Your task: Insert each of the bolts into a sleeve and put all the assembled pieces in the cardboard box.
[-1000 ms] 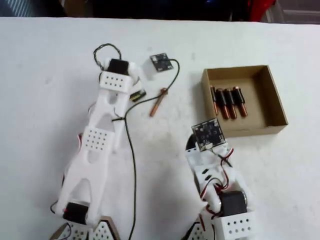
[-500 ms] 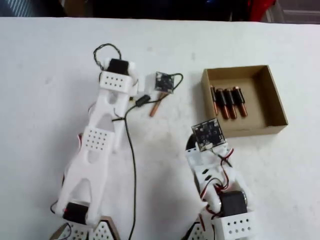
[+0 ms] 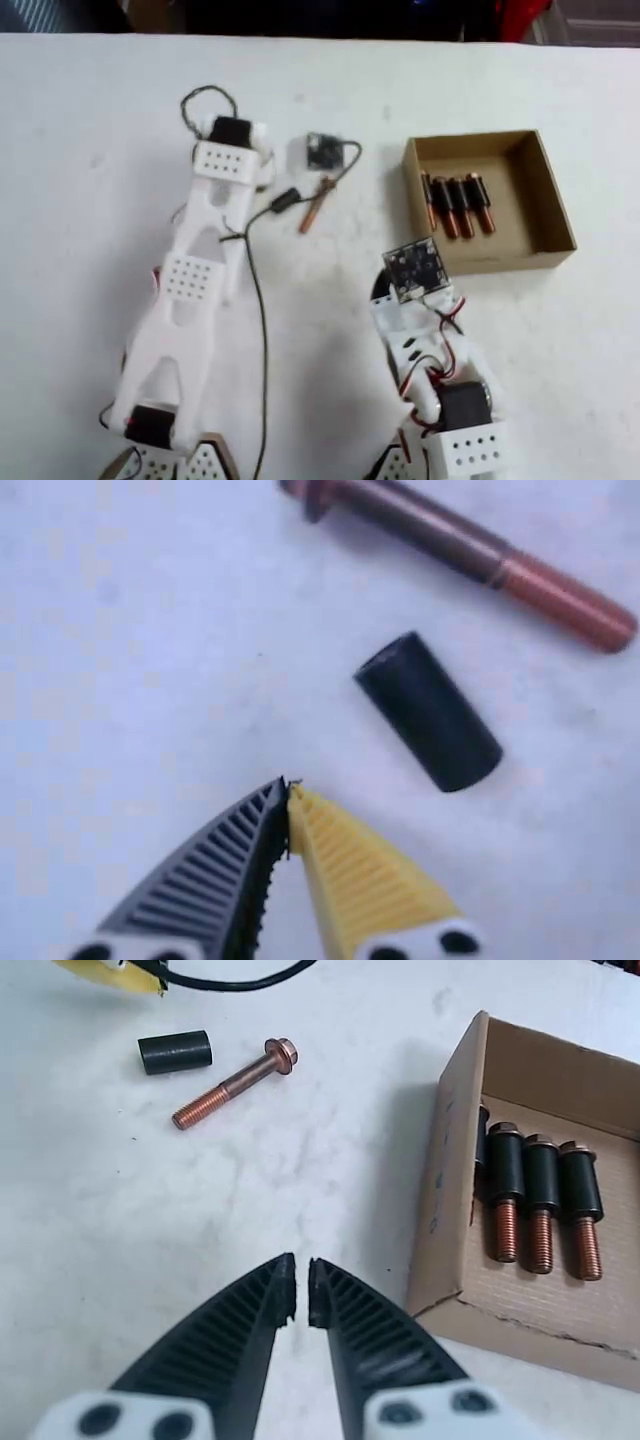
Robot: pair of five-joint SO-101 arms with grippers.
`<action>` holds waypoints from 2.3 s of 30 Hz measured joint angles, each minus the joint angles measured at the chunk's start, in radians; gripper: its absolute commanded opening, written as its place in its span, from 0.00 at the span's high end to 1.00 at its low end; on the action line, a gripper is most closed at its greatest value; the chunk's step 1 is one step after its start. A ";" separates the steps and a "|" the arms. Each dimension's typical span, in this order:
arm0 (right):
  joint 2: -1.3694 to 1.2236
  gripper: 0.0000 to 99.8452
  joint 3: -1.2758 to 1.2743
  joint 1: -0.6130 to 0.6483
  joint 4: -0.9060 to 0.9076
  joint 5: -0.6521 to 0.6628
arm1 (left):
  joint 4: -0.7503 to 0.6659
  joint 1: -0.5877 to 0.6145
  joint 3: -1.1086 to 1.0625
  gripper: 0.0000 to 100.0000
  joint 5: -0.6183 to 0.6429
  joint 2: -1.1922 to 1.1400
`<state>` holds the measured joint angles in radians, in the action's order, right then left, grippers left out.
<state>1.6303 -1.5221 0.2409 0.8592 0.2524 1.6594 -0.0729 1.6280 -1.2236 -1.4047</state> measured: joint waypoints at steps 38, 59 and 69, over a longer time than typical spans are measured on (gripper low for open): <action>-0.674 0.98 0.577 0.061 0.114 -0.063 | 0.114 0.123 0.000 0.98 0.781 0.049; -0.480 0.98 0.494 0.048 0.100 -0.077 | 0.114 0.037 -0.040 0.98 0.787 0.190; -0.480 0.98 0.494 0.048 0.100 -0.081 | 0.114 0.029 -0.293 0.98 0.787 0.400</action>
<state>1.1500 -1.0280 0.2885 0.9590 0.1711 1.7729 -0.0437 1.3349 -0.4365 -1.0042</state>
